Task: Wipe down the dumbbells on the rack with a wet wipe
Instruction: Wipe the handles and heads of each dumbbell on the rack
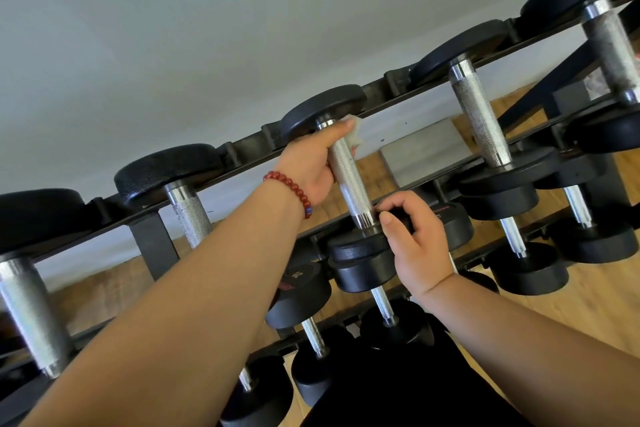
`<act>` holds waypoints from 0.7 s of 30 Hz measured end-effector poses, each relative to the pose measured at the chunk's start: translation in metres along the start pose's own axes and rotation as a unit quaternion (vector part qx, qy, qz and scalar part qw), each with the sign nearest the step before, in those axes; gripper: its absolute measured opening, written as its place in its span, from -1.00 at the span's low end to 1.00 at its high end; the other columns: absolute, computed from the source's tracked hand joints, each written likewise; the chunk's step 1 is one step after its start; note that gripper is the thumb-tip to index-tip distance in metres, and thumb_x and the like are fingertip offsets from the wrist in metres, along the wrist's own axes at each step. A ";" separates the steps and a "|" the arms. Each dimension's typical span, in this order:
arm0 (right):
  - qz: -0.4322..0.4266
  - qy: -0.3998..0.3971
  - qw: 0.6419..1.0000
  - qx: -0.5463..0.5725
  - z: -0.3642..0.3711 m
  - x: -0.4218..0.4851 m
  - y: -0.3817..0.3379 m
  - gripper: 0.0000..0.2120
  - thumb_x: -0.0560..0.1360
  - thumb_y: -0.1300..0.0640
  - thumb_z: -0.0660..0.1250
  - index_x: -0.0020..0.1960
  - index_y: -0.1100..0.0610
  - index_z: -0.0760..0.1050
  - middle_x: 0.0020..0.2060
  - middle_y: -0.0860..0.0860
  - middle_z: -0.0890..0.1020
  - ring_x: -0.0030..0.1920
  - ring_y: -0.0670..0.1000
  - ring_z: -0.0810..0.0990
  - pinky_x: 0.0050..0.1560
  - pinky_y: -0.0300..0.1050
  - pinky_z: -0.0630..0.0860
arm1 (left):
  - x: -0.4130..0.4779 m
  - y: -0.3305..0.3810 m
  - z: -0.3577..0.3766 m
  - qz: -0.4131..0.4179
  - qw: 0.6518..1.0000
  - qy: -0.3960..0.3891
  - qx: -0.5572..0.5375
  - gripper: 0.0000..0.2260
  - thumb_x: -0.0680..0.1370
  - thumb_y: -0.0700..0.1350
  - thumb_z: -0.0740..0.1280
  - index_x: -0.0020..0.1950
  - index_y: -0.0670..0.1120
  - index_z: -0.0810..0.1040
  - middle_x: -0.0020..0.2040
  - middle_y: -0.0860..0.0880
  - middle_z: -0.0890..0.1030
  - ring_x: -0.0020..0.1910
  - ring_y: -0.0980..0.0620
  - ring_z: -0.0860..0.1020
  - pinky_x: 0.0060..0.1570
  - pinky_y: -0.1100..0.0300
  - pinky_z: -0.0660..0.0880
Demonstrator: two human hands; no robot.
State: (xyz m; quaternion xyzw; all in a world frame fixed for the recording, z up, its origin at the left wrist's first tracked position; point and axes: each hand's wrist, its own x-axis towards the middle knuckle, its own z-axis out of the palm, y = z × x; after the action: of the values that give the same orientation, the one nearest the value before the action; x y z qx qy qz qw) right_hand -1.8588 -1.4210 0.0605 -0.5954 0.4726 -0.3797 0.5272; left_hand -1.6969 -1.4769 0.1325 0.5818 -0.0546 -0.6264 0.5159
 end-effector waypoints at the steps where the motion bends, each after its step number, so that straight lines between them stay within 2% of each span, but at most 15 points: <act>1: 0.000 0.001 1.000 0.002 0.000 0.000 0.000 -0.71 0.43 -0.08 0.25 -0.10 0.15 0.52 -0.19 0.07 0.57 -0.15 0.07 0.53 -0.09 -0.07 0.45 | -0.003 -0.002 -0.004 -0.011 1.000 -0.015 0.019 -0.82 0.52 -0.18 0.41 0.11 -0.10 0.55 0.07 -0.09 0.60 0.06 -0.05 0.62 0.06 0.07 0.58; 3: -0.001 0.007 1.000 0.006 0.001 -0.001 0.001 -0.72 0.43 -0.08 0.25 -0.10 0.14 0.52 -0.18 0.08 0.58 -0.14 0.08 0.53 -0.09 -0.06 0.46 | -0.007 -0.010 -0.011 -0.012 0.999 -0.024 0.043 -0.82 0.53 -0.17 0.39 0.11 -0.07 0.52 0.10 -0.09 0.60 0.14 -0.07 0.61 0.08 0.00 0.58; 7: -0.007 0.013 1.000 0.002 0.002 0.001 0.001 -0.74 0.43 -0.07 0.24 -0.11 0.12 0.51 -0.18 0.09 0.58 -0.14 0.10 0.54 -0.10 -0.06 0.48 | -0.006 -0.011 -0.013 0.069 0.997 0.000 0.017 -0.86 0.59 -0.23 0.31 0.15 -0.16 0.51 0.05 -0.11 0.62 0.05 -0.02 0.62 0.03 0.07 0.61; 9: -0.011 0.017 1.000 -0.002 0.002 0.001 0.001 -0.75 0.43 -0.06 0.24 -0.12 0.12 0.51 -0.19 0.09 0.58 -0.14 0.09 0.55 -0.11 -0.06 0.48 | -0.009 -0.015 -0.009 0.086 0.996 0.002 0.037 -0.90 0.62 -0.21 0.27 0.11 -0.13 0.51 0.06 -0.10 0.62 0.04 -0.01 0.63 0.05 0.10 0.60; 12: -0.013 0.019 1.000 -0.003 0.002 0.001 0.000 -0.76 0.43 -0.06 0.24 -0.12 0.12 0.51 -0.20 0.07 0.58 -0.14 0.06 0.54 -0.10 -0.07 0.48 | -0.011 -0.016 -0.010 0.084 0.995 -0.013 0.055 -0.92 0.63 -0.18 0.24 0.09 -0.12 0.50 0.05 -0.09 0.61 0.05 -0.01 0.62 0.06 0.11 0.60; 16: -0.017 0.018 1.000 -0.012 0.001 0.001 -0.001 -0.75 0.43 -0.05 0.23 -0.13 0.13 0.51 -0.21 0.07 0.58 -0.13 0.07 0.55 -0.09 0.01 0.51 | -0.009 -0.007 -0.007 0.085 0.996 -0.004 0.025 -0.95 0.62 -0.18 0.26 0.06 -0.12 0.49 0.04 -0.07 0.59 0.02 -0.01 0.61 0.04 0.09 0.58; 18: -0.011 0.020 1.000 -0.005 0.001 0.001 -0.002 -0.75 0.43 -0.05 0.24 -0.14 0.13 0.51 -0.21 0.07 0.58 -0.13 0.08 0.55 -0.08 0.06 0.51 | -0.013 -0.018 -0.003 0.079 0.996 -0.010 0.049 -0.96 0.63 -0.16 0.25 0.05 -0.07 0.48 0.01 -0.04 0.60 -0.03 0.03 0.61 0.04 0.11 0.58; 21: -0.010 0.021 1.000 -0.008 0.001 0.001 -0.003 -0.75 0.43 -0.05 0.23 -0.14 0.14 0.51 -0.21 0.07 0.58 -0.13 0.09 0.56 -0.07 0.08 0.52 | -0.020 -0.030 -0.009 0.067 0.993 -0.030 0.090 -0.94 0.63 -0.14 0.24 0.05 -0.04 0.50 -0.03 -0.04 0.61 0.01 0.03 0.61 0.11 0.09 0.56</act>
State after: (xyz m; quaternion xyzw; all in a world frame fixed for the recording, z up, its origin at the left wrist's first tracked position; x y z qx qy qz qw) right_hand -1.8574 -1.4219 0.0636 -0.5960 0.4809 -0.3934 0.5087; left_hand -1.7117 -1.4442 0.1230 0.6021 -0.1650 -0.6002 0.5000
